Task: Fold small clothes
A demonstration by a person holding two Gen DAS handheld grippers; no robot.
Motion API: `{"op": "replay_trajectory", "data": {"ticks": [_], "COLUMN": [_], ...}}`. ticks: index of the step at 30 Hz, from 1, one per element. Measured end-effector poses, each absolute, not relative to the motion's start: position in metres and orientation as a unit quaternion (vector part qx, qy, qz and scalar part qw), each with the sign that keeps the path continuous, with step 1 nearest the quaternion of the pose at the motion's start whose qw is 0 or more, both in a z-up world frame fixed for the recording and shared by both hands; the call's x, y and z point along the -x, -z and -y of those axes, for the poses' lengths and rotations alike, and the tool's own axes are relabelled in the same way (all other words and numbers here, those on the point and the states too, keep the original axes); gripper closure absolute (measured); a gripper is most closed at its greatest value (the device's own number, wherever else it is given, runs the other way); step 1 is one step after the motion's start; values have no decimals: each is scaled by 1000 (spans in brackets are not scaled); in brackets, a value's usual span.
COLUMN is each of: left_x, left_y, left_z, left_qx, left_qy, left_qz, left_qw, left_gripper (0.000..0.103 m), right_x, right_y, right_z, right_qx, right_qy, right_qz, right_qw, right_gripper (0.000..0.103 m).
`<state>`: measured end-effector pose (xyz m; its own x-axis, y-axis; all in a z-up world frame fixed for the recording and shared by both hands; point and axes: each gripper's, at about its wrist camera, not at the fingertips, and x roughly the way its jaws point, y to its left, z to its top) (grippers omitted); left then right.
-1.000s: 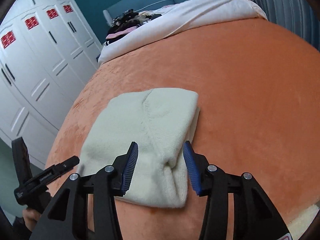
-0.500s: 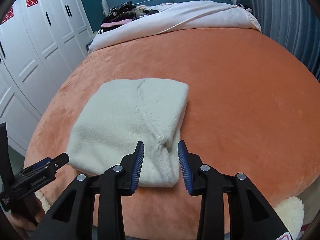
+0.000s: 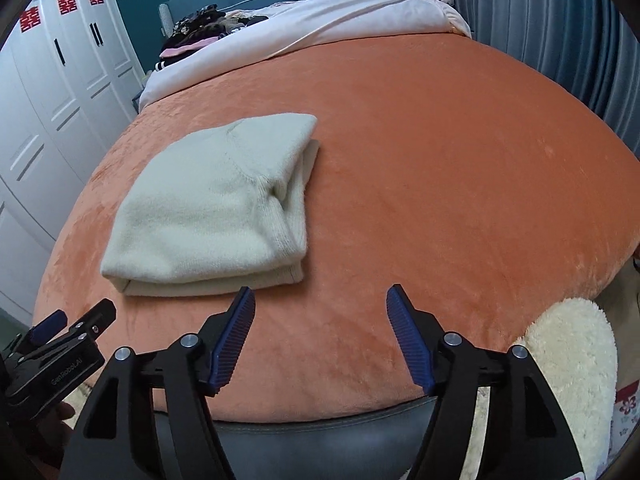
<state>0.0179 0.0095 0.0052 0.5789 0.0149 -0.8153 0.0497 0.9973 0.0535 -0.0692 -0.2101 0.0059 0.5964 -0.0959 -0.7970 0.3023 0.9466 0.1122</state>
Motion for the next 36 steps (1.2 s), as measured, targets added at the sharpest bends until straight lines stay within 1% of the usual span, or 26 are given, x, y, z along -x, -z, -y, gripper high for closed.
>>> {"op": "replay_trajectory", "data": {"ticks": [6, 11, 14, 19, 23, 36], "left_x": [-7, 2, 5, 5, 6, 7], "left_y": [4, 13, 19, 28, 33, 39], "left_z": [-9, -4, -2, -7, -6, -2], "left_qx": [-33, -52, -59, -39, -52, -53], "left_qy": [2, -3, -8, -7, -13, -1], "left_qz": [-458, -451, -447, -459, -457, -451], "left_qw": [888, 891, 892, 887, 888, 891], "left_gripper": [14, 14, 14, 11, 11, 11], "right_x": [85, 93, 94, 96, 96, 90], "right_y": [10, 19, 24, 34, 37, 44], "right_z": [195, 188, 188, 186, 187, 171], "right_qx": [-100, -81, -78, -81, -88, -47], "right_qy": [111, 109, 108, 107, 110, 108], "right_qz": [-434, -429, -428, -429, -424, -426], "right_qw": [888, 893, 894, 893, 895, 897], "right_gripper": [27, 23, 22, 22, 21, 20]}}
